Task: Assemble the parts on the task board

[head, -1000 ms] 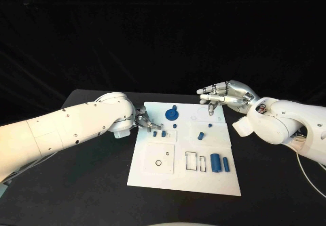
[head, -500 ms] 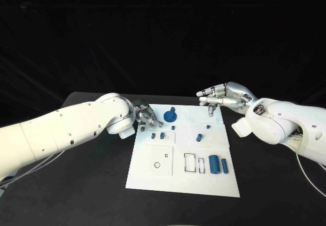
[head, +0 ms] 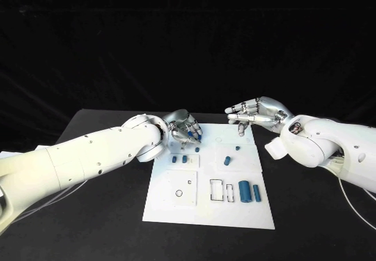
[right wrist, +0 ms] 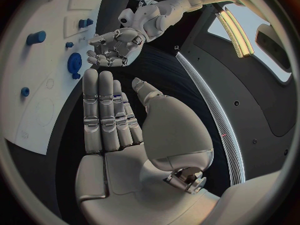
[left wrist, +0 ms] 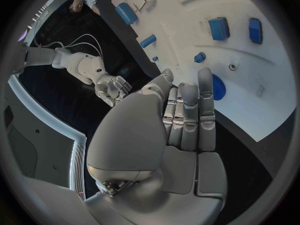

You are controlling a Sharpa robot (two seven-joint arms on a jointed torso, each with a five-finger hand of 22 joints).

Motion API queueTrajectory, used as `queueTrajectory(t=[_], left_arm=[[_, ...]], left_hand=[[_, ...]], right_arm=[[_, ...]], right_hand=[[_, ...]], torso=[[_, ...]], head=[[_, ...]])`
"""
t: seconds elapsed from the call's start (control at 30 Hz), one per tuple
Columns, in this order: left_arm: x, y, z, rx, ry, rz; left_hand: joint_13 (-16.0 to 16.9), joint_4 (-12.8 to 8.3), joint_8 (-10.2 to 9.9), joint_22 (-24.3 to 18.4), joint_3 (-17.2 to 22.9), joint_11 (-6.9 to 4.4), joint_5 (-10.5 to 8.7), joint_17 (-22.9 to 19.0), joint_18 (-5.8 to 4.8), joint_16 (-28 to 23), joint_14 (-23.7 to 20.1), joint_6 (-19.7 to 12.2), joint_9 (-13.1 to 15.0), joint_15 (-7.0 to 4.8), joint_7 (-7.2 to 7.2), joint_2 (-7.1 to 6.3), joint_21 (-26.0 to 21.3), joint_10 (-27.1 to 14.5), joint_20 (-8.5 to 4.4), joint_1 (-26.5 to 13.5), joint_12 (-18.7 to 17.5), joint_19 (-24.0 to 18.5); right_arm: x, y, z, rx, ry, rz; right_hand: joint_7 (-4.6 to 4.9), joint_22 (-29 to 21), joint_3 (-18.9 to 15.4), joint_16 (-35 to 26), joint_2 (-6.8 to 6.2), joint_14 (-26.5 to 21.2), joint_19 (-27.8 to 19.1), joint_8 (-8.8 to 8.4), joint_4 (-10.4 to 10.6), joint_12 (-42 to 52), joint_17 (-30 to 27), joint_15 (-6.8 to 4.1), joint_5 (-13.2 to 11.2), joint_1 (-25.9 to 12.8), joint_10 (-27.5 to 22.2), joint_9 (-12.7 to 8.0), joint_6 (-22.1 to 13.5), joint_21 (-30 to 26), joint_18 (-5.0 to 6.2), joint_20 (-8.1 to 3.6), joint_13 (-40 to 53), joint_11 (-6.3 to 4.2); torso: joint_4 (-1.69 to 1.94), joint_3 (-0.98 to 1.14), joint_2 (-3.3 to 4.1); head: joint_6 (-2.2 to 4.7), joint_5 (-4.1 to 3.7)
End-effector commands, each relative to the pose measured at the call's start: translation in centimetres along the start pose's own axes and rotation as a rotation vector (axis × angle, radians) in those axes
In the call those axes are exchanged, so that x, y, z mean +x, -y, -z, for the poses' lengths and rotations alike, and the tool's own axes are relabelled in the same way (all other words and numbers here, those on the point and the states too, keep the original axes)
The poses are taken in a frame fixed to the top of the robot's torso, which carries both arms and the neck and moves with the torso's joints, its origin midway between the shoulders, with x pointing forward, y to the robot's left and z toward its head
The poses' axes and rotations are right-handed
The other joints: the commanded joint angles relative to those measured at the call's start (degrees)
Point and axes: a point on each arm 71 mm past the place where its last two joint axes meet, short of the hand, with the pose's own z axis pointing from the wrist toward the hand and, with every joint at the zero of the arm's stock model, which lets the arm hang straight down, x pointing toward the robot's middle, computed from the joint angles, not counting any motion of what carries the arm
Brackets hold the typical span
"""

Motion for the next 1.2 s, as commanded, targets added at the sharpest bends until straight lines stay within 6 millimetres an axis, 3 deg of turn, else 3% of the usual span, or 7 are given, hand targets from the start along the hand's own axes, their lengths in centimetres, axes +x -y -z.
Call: queueTrajectory(t=[0.03,0.13,0.3,0.4,1.0,1.2], left_arm=[[0.2,0.1,-0.3,0.008,-0.010,-0.139],[0.5,0.1,-0.5,-0.012,-0.029,-0.190],[1.0,0.2,-1.0,-0.024,-0.057,-0.303],[1.4,0.2,-1.3,-0.032,-0.068,-0.338],[2.9,0.1,-2.2,-0.039,-0.100,-0.381],[3.3,0.0,-2.3,-0.047,-0.111,-0.395]], left_hand=[[-0.98,0.70,-0.51,4.69,-0.37,0.27,0.18,7.26,-0.33,7.48,4.67,0.51,-1.04,0.00,0.35,-0.17,6.20,0.10,-0.08,-1.58,-0.58,4.48],[-1.72,0.73,-0.45,8.21,-0.73,0.07,0.12,9.95,-1.02,10.34,5.94,1.66,-1.76,-0.18,0.01,-0.41,10.46,0.37,-0.26,-1.94,-0.82,6.82],[-3.07,0.56,-0.91,18.04,-1.65,-0.33,0.10,16.82,-3.07,16.93,9.23,2.74,-3.38,-0.58,-0.45,-0.60,22.13,0.91,-0.71,-2.29,-1.11,11.99],[-3.57,0.55,-1.11,21.29,-2.11,-0.39,0.10,18.33,-3.76,18.42,10.07,3.05,-3.99,-0.71,-0.58,-0.55,25.93,0.95,-0.87,-2.44,-1.25,13.47],[-5.24,-0.37,-1.03,27.93,-0.33,-1.17,0.16,18.71,-5.13,19.68,11.28,5.82,-5.54,-1.47,-1.32,1.25,33.55,3.55,-1.54,-0.66,-1.65,16.20],[-5.52,-0.85,-0.88,29.50,0.76,-1.44,0.17,18.31,-5.48,19.60,11.29,6.89,-5.84,-1.70,-1.41,1.35,35.30,5.04,-1.75,-0.22,-1.64,16.68]], right_arm=[[0.2,0.0,-0.1,-0.007,-0.004,0.005],[0.2,0.0,-0.2,-0.009,-0.005,0.004],[0.2,0.0,-0.3,-0.011,-0.005,0.004],[0.2,0.0,-0.3,-0.013,-0.003,0.005],[0.2,0.0,-0.3,-0.014,0.002,0.023],[0.2,0.1,-0.3,-0.009,0.005,0.010]], right_hand=[[-0.17,0.08,0.25,0.19,0.47,0.10,0.23,0.17,-0.02,-0.12,-0.05,-0.16,-0.31,0.13,0.40,-0.03,0.38,0.20,0.40,0.01,-0.06,0.10],[-0.18,0.08,0.31,0.21,0.53,0.12,0.24,0.21,-0.02,-0.11,-0.06,-0.17,-0.32,0.18,0.44,-0.02,0.43,0.20,0.40,0.00,-0.11,0.09],[-0.19,0.09,0.37,0.22,0.57,0.13,0.25,0.23,-0.05,-0.10,-0.07,-0.19,-0.29,0.26,0.46,-0.02,0.46,0.21,0.41,-0.01,-0.16,0.07],[-0.20,0.09,0.40,0.22,0.58,0.14,0.26,0.24,-0.06,-0.10,-0.07,-0.20,-0.28,0.29,0.47,-0.02,0.47,0.21,0.41,-0.01,-0.18,0.06],[-0.20,0.11,1.14,0.26,0.80,0.09,0.30,0.29,-0.56,-0.13,-0.19,-0.28,-0.51,1.22,0.55,-0.06,0.48,0.23,0.40,-0.12,-0.74,0.01],[-0.19,0.11,1.20,0.25,0.82,0.05,0.29,0.29,-0.60,-0.13,-0.21,-0.28,-0.57,1.29,0.55,-0.07,0.47,0.23,0.40,-0.12,-0.79,0.02]], torso=[[-0.15,0.11,0.08],[-0.16,0.10,0.11],[-0.16,0.10,0.16],[-0.21,0.08,0.20],[-0.20,0.04,0.17],[-0.14,0.13,0.14]], head=[[0.09,-0.03],[0.15,-0.14],[0.12,-0.31],[0.03,-0.25],[-0.33,-0.24],[-0.61,-0.25]])
